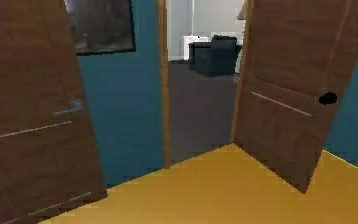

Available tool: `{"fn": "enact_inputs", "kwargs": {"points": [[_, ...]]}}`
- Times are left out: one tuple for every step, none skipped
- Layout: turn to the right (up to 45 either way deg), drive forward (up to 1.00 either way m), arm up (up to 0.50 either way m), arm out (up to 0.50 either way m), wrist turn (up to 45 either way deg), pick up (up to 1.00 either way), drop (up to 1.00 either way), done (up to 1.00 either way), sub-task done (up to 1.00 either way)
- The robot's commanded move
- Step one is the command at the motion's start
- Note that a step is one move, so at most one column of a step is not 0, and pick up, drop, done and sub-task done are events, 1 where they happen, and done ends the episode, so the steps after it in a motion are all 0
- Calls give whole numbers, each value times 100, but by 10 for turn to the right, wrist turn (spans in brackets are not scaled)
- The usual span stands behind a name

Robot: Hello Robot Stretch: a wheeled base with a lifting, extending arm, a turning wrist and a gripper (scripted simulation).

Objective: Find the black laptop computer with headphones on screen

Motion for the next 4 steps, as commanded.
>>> {"fn": "enact_inputs", "kwargs": {"points": [[-360, 0, 0, 0, 0, 0, 0, 0, 0], [0, 70, 0, 0, 0, 0, 0, 0, 0], [-450, 0, 0, 0, 0, 0, 0, 0, 0], [-60, 0, 0, 0, 0, 0, 0, 0, 0]]}}
